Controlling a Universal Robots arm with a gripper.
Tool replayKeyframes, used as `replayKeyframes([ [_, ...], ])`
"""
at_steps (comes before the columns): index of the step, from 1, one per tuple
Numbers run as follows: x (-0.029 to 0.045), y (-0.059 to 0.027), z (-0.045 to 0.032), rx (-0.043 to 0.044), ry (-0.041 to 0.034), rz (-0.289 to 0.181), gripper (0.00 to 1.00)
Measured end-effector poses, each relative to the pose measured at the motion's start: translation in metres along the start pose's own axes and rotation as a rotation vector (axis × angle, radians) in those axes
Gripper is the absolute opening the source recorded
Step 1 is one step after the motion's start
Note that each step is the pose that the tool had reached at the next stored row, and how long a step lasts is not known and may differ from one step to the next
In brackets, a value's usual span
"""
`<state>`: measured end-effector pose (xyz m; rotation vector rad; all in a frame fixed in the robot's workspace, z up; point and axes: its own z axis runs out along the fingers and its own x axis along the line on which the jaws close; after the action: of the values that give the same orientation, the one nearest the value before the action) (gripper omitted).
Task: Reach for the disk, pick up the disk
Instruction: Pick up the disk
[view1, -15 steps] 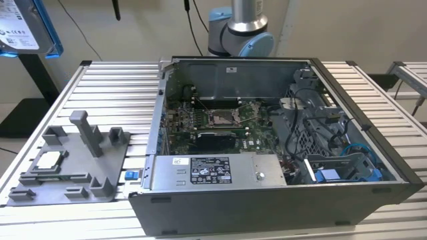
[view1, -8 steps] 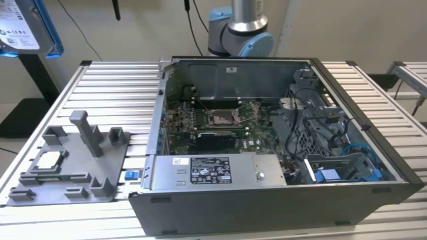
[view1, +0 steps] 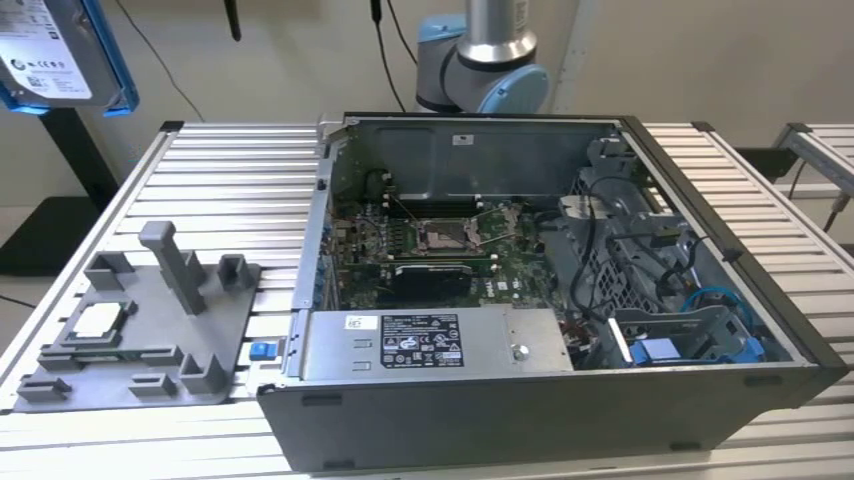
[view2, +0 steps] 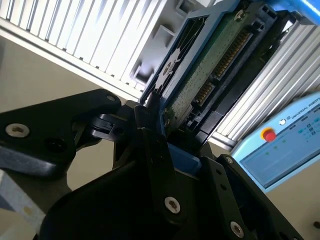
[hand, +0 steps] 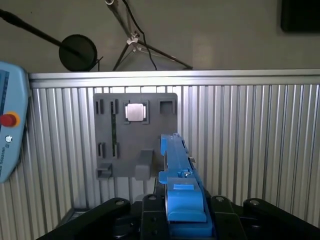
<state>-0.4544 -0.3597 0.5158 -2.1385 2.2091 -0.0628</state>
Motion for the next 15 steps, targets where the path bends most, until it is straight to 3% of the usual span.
replayKeyframes([
  [15,-0.0008,-0.0241,0.0019,0.0000,0.0000,0.000,0.00],
])
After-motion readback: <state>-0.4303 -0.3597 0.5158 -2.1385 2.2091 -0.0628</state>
